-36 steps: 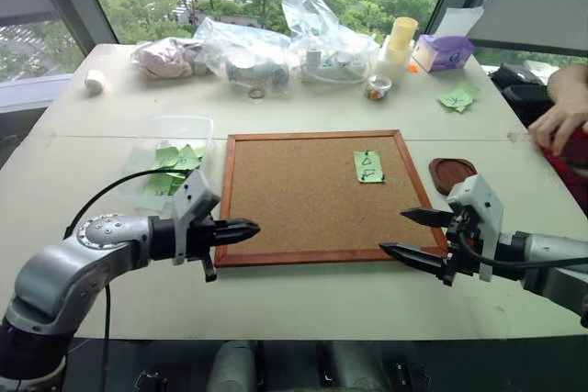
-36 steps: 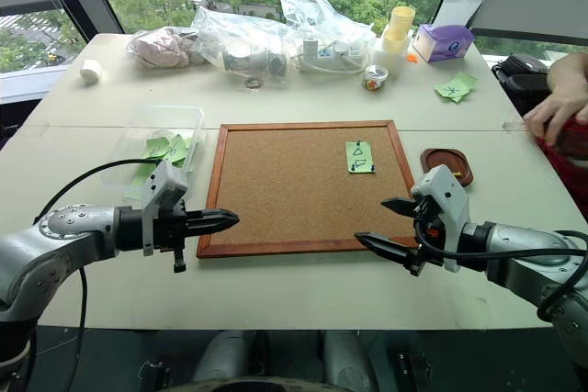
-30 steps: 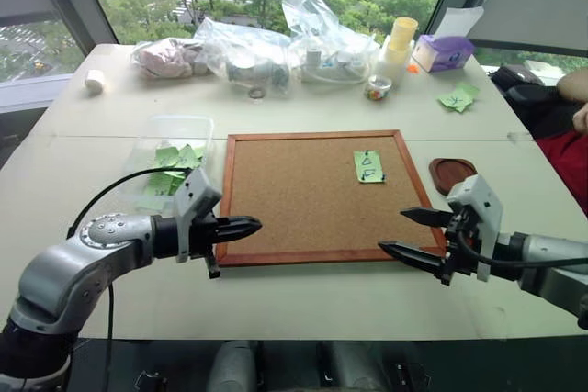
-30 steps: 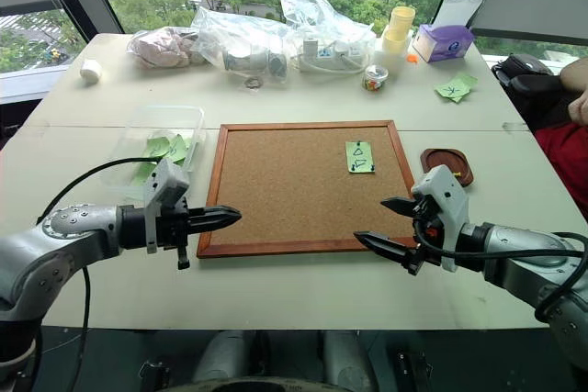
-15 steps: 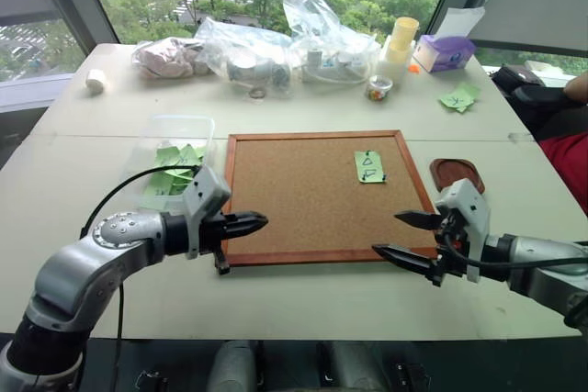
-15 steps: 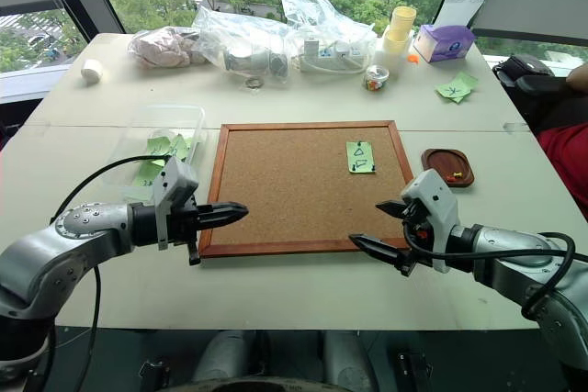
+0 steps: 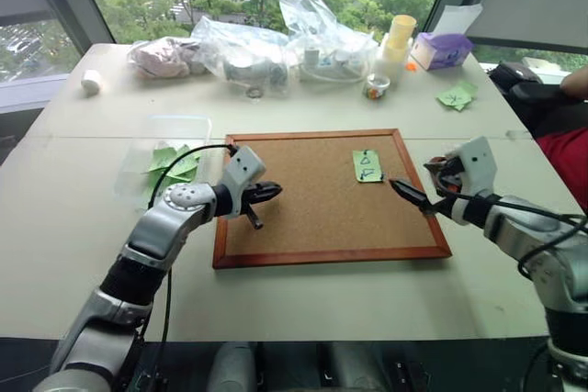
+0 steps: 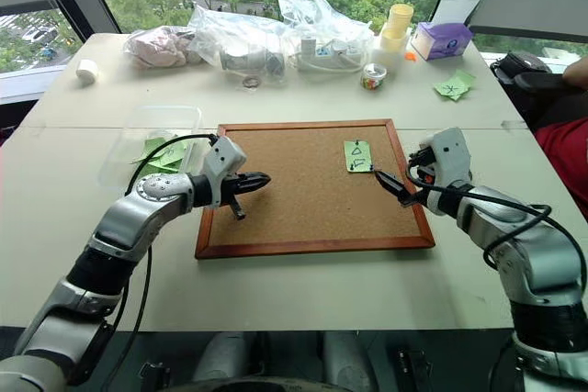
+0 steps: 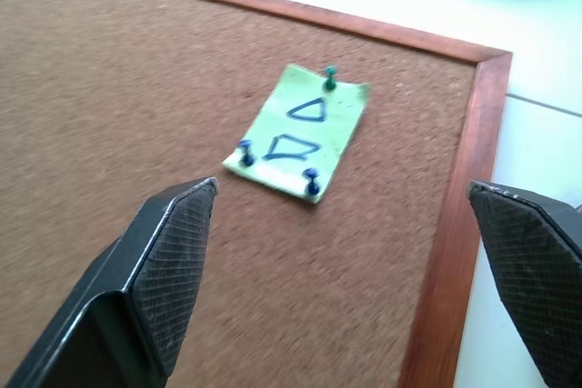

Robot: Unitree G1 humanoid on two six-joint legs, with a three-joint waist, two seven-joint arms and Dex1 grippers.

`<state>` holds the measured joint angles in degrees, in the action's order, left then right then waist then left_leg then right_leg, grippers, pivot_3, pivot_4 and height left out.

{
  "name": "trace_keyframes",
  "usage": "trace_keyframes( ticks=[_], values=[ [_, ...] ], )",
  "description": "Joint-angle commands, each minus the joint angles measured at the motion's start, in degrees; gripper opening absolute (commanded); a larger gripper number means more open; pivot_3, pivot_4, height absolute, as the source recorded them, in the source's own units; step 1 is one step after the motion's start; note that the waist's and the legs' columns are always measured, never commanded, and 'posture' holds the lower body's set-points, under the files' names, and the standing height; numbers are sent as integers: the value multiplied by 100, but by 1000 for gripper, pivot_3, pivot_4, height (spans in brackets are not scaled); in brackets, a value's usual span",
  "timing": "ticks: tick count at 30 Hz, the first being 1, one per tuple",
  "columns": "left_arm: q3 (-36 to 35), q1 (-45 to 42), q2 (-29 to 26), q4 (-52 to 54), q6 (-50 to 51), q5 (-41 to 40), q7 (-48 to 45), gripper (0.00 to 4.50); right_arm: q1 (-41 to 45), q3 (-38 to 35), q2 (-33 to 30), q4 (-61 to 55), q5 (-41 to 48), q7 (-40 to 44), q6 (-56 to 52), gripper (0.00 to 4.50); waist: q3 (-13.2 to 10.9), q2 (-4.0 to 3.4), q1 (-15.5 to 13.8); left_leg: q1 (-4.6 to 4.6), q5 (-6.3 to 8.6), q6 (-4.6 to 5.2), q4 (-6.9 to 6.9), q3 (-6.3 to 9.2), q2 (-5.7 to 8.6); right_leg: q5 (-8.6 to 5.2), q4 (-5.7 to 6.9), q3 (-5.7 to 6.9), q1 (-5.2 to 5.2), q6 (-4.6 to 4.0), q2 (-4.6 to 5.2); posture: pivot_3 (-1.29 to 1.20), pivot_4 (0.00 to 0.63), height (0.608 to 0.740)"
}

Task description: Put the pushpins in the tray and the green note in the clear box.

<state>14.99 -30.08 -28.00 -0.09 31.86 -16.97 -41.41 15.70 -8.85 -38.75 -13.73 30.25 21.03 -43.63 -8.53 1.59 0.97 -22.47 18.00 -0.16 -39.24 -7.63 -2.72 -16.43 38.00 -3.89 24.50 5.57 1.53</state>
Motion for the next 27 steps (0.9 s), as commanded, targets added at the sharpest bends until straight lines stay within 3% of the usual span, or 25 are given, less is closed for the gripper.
trace_keyframes(
  ticks=[1, 12, 19, 25, 27],
  values=[
    [135, -100, 56, -133, -40, 229, -130, 96, 477, 121, 259, 615, -472, -82, 580, 4500, 1, -2, 3, 2, 0, 0, 0, -1, -1, 0, 1, -1, 0, 0, 2, 0, 150, 738],
    [338, -10, 154, -108, 327, 653, -221, 96, 2244, 582, 1187, 3241, -1396, 198, 1843, 4500, 11, -21, -13, 11, -1, -2, -2, 0, -3, 0, 8, 1, -11, 1, 3, 0, 150, 738],
    [275, 104, 218, 19, 438, 686, -160, 96, 2746, 761, 1478, 4215, -1680, 532, 2241, 4500, 12, -23, 19, 11, -1, -2, -1, -4, -4, 1, 9, 1, -10, 1, 8, 0, 150, 738],
    [232, 240, 264, 157, 511, 712, -92, 96, 2786, 847, 1555, 4319, -1843, 784, 2241, 4500, 13, -25, 23, 11, -2, -3, -1, -3, -6, 1, 10, 1, -10, 1, 9, 0, 150, 738],
    [228, 258, 284, 173, 524, 721, -71, 0, 2782, 862, 1556, 4354, -1892, 833, 2232, 3975, 13, -25, 26, 11, -2, -3, -1, -4, -7, 1, 10, 1, -10, 1, 9, 0, 150, 738]
  ],
)
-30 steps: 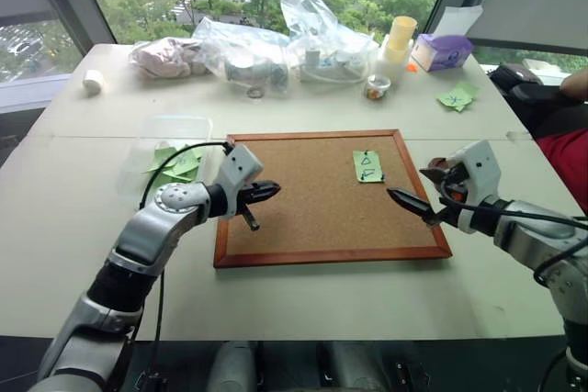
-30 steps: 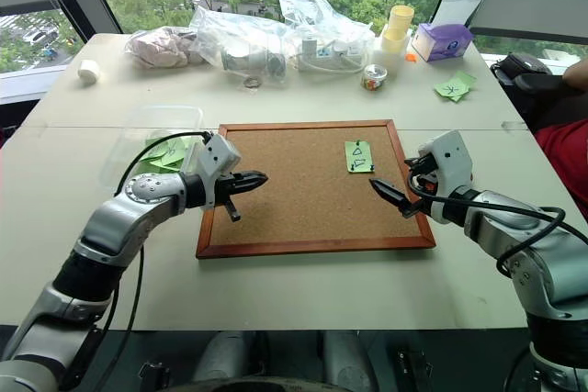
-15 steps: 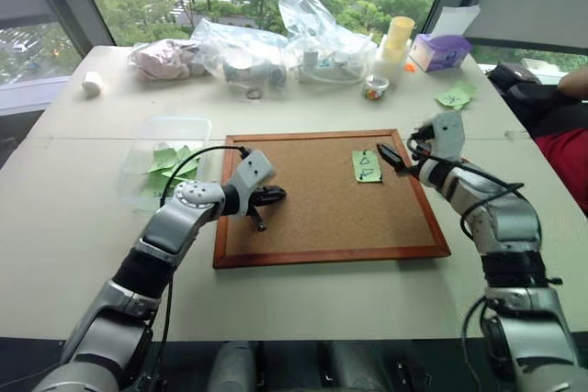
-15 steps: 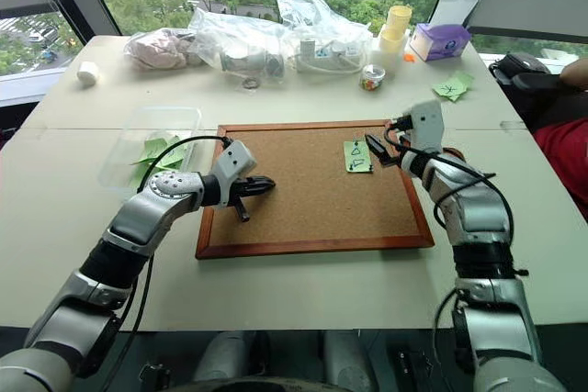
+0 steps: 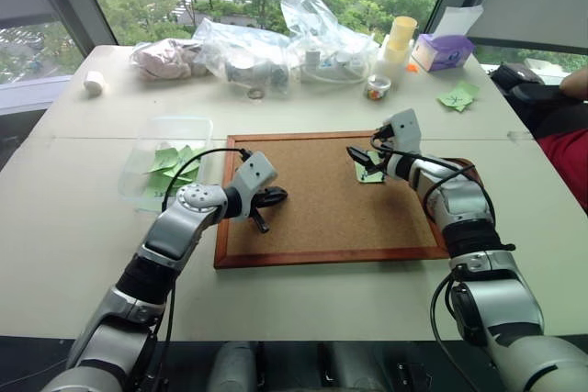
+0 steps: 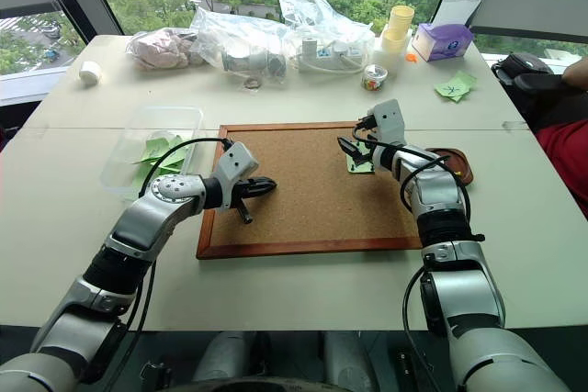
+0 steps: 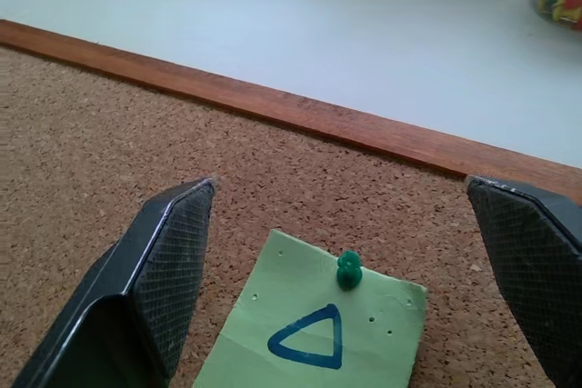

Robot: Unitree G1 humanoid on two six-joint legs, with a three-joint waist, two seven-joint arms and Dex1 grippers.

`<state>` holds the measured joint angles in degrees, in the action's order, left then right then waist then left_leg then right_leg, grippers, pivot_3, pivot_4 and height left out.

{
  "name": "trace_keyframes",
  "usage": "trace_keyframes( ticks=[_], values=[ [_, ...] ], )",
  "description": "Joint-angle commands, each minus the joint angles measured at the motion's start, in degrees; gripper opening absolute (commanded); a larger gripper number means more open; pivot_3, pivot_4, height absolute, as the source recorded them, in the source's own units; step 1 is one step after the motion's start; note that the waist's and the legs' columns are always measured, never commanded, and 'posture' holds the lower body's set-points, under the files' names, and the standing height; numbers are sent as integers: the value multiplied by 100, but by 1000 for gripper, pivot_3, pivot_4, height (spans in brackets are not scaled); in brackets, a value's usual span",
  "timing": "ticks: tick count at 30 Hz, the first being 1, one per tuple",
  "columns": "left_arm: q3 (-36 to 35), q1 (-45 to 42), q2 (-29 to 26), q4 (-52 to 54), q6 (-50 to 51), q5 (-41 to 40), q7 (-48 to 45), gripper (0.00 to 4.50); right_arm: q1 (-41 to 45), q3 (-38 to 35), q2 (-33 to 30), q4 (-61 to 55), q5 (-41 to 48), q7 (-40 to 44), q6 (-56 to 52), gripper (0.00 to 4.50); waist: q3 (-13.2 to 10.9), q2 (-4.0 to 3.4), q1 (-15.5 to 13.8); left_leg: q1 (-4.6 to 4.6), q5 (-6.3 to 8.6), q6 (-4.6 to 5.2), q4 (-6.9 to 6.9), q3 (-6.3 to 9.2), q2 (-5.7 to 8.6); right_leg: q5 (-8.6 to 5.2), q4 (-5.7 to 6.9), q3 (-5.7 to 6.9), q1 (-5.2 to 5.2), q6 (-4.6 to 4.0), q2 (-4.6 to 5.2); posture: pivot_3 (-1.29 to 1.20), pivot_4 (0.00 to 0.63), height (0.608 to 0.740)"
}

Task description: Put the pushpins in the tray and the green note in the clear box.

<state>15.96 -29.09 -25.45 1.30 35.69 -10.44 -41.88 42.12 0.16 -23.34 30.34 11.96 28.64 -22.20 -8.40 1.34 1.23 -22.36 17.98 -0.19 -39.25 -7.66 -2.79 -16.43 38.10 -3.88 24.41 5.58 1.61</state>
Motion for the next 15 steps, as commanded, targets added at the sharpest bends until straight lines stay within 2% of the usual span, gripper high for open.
trace_keyframes(
  ticks=[1, 8, 9, 15],
  values=[
    [127, 164, 37, 39, 140, 71, -14, 0, 140, -27, 21, -26, -86, 87, 59, 3690, 0, 0, -1, 0, 0, 0, 0, 0, 0, 0, 0, 0, 0, 0, 0, 0, 150, 738],
    [54, 115, 90, -24, 51, 91, 33, 0, 188, -43, 75, 154, -214, 116, -15, 210, 1, -1, -6, 0, 0, 0, 0, -1, 1, 0, 0, 0, 0, 0, 1, 0, 150, 738],
    [44, 105, 97, -32, 44, 97, 31, 0, 192, -65, 79, 152, -218, 106, -27, 82, 1, -1, -4, 0, 0, 0, 0, 0, 1, 0, 0, 0, 0, 0, 1, 0, 150, 738],
    [13, 78, 137, -81, 2, 135, 8, 0, 225, -228, 111, 131, -183, 63, 69, 82, 1, -3, -4, 1, -1, -2, 0, -2, 1, 0, 1, 0, 0, 0, 2, 0, 150, 738]
  ],
)
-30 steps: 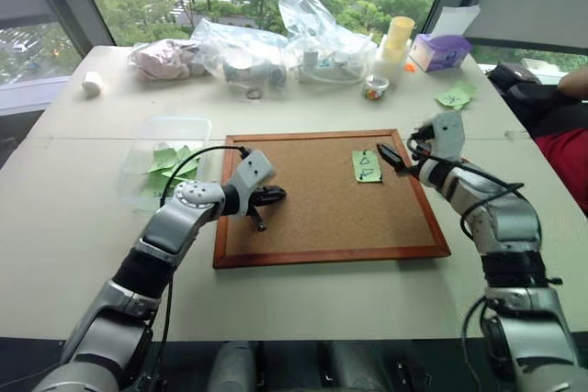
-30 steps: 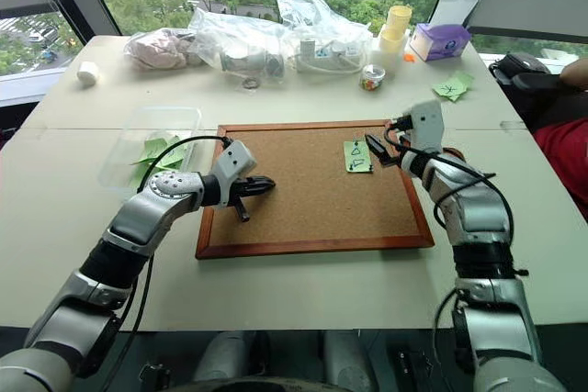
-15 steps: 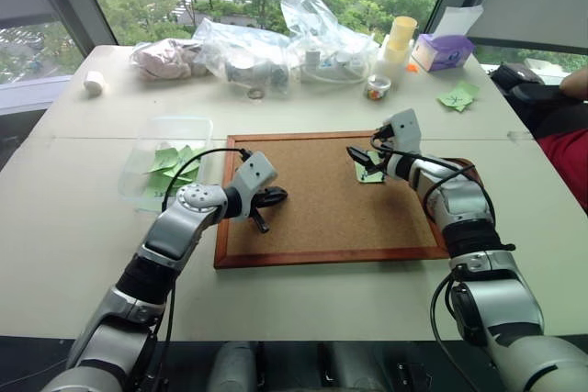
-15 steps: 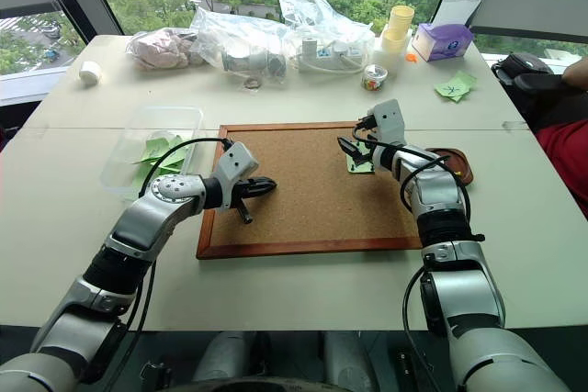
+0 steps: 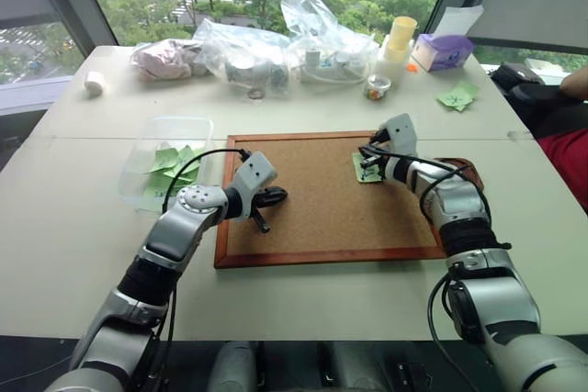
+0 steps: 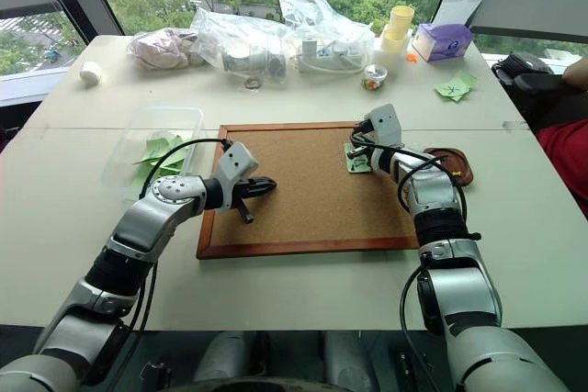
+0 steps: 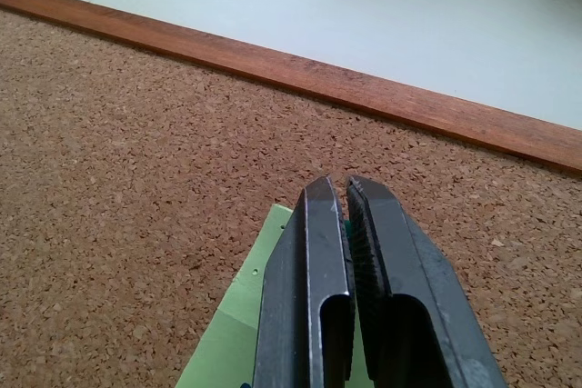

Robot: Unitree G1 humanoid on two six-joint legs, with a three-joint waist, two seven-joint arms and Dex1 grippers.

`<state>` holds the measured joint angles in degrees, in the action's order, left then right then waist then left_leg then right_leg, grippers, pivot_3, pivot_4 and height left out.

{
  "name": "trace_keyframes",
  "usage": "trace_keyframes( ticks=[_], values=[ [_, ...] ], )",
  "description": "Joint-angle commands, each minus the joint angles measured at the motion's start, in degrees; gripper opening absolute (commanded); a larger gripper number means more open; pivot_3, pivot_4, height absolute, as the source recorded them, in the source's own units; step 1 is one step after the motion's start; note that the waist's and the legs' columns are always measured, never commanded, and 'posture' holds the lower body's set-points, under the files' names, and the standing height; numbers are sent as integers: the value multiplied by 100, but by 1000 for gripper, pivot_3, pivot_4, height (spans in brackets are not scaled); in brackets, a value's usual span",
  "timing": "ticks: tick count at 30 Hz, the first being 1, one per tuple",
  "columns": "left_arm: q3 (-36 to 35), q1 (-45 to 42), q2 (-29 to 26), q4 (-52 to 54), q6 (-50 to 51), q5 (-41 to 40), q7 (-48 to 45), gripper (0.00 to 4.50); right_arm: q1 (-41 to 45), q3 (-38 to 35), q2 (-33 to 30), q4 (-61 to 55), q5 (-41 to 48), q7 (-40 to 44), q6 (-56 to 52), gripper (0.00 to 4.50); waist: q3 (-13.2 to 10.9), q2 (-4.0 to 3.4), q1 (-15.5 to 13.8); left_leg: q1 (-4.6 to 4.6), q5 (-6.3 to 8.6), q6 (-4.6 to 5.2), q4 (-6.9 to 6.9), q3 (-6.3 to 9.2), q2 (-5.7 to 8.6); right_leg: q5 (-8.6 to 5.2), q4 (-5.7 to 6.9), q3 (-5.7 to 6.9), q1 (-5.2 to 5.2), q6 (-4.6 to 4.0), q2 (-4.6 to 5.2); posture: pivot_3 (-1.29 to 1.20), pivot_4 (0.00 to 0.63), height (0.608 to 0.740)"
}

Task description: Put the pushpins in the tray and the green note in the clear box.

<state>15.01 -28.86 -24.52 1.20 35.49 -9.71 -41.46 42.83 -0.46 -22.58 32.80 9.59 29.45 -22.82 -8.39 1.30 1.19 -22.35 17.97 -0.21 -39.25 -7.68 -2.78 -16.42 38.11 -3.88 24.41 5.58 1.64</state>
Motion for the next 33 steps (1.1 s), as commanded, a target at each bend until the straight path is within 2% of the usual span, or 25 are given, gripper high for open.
trace_keyframes(
  ticks=[1, 12, 17, 21, 26, 33],
  values=[
    [107, 55, 51, -73, 20, 65, -36, 0, 156, -193, 38, -128, 59, -35, 163, 82, 0, 0, -4, 0, 0, 0, 0, 0, 0, 0, 0, 0, 0, 0, 0, 0, 150, 738],
    [134, -6, 90, -162, 28, 110, -124, 0, 234, -748, 195, -226, 267, -393, 938, 82, -2, -4, -3, 0, 0, 0, 0, 0, 0, 0, 0, 0, 0, 0, 1, 0, 150, 738],
    [132, -17, 93, -182, 20, 131, -146, 0, 141, -780, 178, -366, 275, -398, 856, 82, -2, -5, -6, 0, 0, 0, 0, 0, 0, 0, 0, 0, 0, 0, 1, 0, 150, 738],
    [117, 33, 86, -102, 47, 130, -143, 0, -311, -1360, -247, -1051, 417, -811, 532, 82, -2, -5, -49, -2, 0, 0, 0, 2, 1, 0, 0, 1, 0, 0, 4, 0, 150, 738],
    [117, 65, 91, -75, 48, 125, -152, 0, -1073, -1691, -687, -1595, 345, -1032, 200, 82, 0, -7, -20, -2, 1, 1, 1, 2, 3, 0, -2, 0, 0, 0, 7, 0, 150, 738],
    [331, 121, -22, 63, -18, 89, -526, 0, -1572, -1835, -800, -1500, 220, -1377, 200, 82, 10, -28, 12, 3, -1, -2, 1, -2, 1, 0, 0, -5, -1, 1, 1, 0, 150, 738]
  ],
)
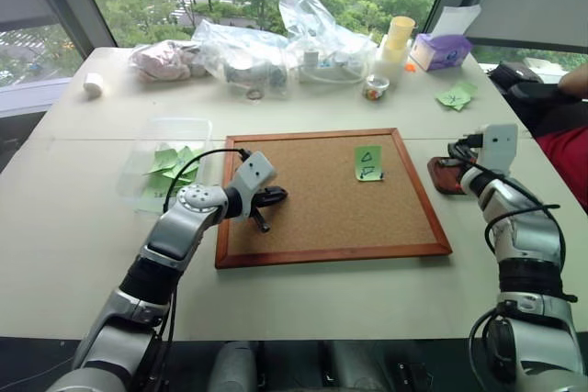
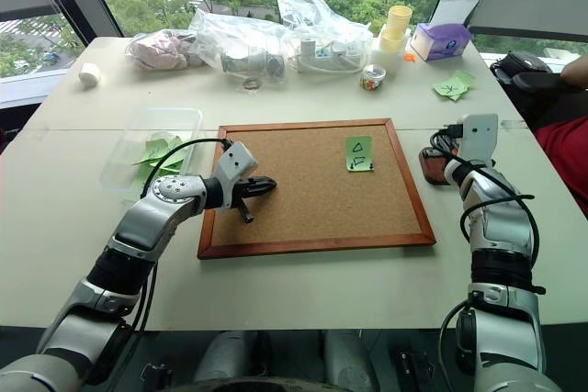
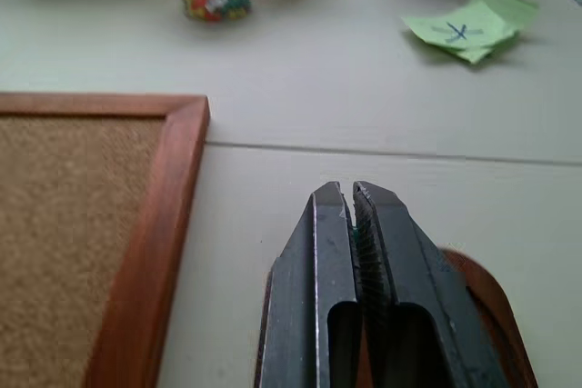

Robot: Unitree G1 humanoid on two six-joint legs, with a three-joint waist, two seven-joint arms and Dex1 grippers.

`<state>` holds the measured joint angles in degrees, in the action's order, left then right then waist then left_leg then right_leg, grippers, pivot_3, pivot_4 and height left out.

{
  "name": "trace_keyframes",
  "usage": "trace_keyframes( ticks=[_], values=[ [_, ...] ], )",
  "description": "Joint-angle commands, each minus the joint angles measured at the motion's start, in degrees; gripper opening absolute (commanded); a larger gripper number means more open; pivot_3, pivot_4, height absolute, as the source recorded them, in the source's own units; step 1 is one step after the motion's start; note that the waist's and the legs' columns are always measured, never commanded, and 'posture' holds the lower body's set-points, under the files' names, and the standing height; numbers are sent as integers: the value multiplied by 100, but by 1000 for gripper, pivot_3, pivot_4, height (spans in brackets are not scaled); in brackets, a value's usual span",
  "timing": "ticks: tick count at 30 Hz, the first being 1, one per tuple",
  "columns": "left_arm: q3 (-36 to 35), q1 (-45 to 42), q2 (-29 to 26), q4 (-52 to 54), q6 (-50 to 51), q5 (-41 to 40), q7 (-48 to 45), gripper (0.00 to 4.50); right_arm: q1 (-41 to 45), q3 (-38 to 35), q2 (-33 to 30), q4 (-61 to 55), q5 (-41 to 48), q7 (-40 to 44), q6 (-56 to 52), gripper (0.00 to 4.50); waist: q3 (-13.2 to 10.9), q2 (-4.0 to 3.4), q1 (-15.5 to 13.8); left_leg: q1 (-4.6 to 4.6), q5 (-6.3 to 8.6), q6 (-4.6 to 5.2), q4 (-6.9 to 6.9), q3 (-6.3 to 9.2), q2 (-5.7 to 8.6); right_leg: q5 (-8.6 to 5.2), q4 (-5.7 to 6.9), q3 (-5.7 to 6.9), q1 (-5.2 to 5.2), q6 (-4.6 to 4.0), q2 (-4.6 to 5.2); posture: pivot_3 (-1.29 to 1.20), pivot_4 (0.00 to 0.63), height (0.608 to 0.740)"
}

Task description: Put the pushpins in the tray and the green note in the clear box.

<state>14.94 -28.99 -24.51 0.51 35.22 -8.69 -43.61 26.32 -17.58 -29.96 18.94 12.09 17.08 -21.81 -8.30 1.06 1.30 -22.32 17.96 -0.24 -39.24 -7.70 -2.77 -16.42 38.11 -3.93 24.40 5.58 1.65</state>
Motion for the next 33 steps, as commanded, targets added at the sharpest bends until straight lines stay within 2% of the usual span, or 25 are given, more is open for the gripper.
trace_keyframes(
  ticks=[1, 9, 12, 19, 33],
  values=[
    [367, 151, -61, 167, 21, -17, -375, 0, 44, -122, -57, -104, -41, -188, 79, 82, 2, -5, -2, 0, 0, 0, 0, 0, 0, 0, 0, 0, 0, 0, -2, 0, 150, 738],
    [356, 153, -110, 171, 24, 3, -449, 0, -99, -88, -15, -101, -9, -378, -136, 82, 2, -5, -21, -1, 0, 1, 2, 2, 1, 0, -2, 0, 0, 0, -1, 0, 150, 738],
    [352, 162, -111, 158, 17, 15, -444, 0, -104, -123, -24, -40, 5, -425, -159, 1002, 3, -6, -18, -1, 0, 1, 2, 2, 0, 0, -2, 0, 0, 0, -2, 0, 150, 738],
    [361, 169, -107, 145, 3, 32, -431, 0, -104, -121, -55, -73, 21, -452, -228, 4475, 3, -6, -19, -1, 0, 1, 2, 2, 1, 0, -2, 0, 0, 0, -2, 0, 150, 738],
    [357, 172, -30, 94, -44, 89, -383, 0, 60, -553, 77, -160, 551, -594, -951, 4475, 3, -7, -22, -1, 0, 1, 2, 2, 1, 0, -2, 0, 0, 0, -2, 0, 150, 738]
  ],
)
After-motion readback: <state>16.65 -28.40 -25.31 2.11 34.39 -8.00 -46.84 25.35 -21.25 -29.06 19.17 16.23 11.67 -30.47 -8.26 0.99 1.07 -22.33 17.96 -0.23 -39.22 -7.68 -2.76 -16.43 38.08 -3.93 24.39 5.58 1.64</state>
